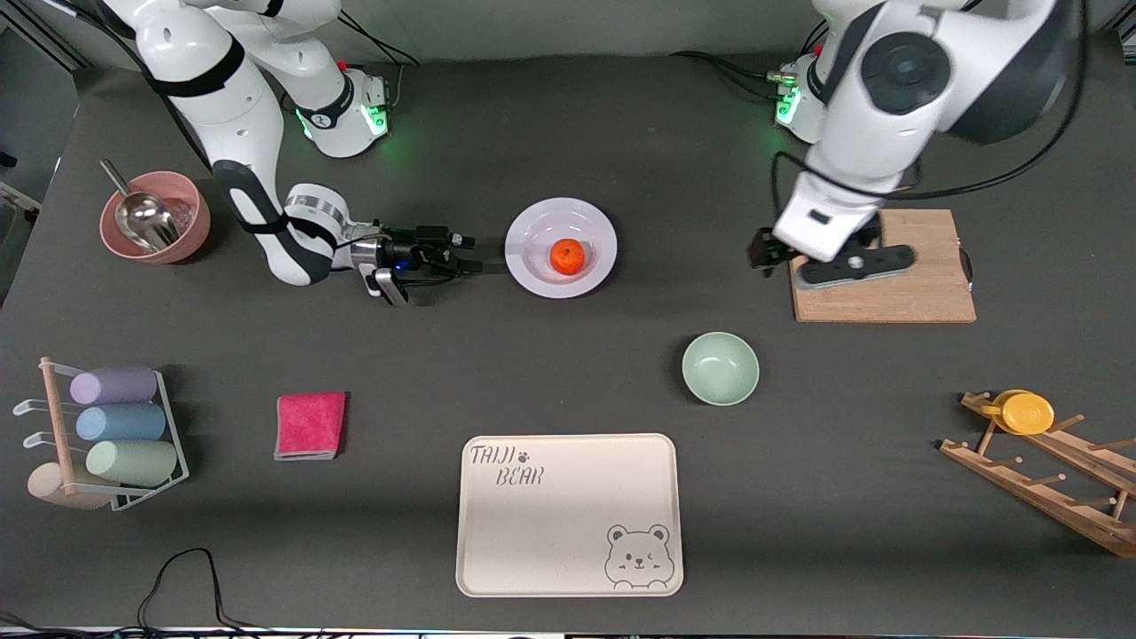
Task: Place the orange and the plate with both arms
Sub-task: 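Raise the left gripper away while the right gripper reaches the plate rim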
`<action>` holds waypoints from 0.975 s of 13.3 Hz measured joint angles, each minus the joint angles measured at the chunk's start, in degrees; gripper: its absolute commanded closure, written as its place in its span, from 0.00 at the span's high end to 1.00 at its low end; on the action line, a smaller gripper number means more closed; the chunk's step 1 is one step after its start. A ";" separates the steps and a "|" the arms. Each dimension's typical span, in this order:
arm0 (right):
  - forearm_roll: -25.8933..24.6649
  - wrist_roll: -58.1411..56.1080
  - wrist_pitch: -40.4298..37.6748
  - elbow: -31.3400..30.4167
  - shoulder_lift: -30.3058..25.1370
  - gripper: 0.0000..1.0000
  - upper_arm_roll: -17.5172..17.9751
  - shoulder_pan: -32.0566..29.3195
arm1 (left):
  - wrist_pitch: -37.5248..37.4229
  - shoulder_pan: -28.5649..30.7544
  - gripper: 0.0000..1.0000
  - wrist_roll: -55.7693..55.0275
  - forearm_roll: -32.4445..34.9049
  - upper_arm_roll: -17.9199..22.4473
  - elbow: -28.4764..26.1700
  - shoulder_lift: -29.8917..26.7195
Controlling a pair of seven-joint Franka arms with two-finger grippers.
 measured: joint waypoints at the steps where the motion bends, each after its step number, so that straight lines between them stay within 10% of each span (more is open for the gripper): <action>1: 0.82 -0.73 0.08 0.32 0.61 1.00 0.00 0.62 | -1.59 0.11 1.00 4.33 -0.03 2.96 0.04 -1.22; 7: 6.83 -5.43 1.70 1.69 4.04 1.00 0.00 5.78 | -7.45 0.78 1.00 26.87 -0.47 17.32 0.56 -5.16; 13: 8.86 -8.13 1.98 1.97 4.49 0.93 -0.06 7.46 | -7.45 0.52 1.00 29.88 -0.85 17.77 0.40 -3.71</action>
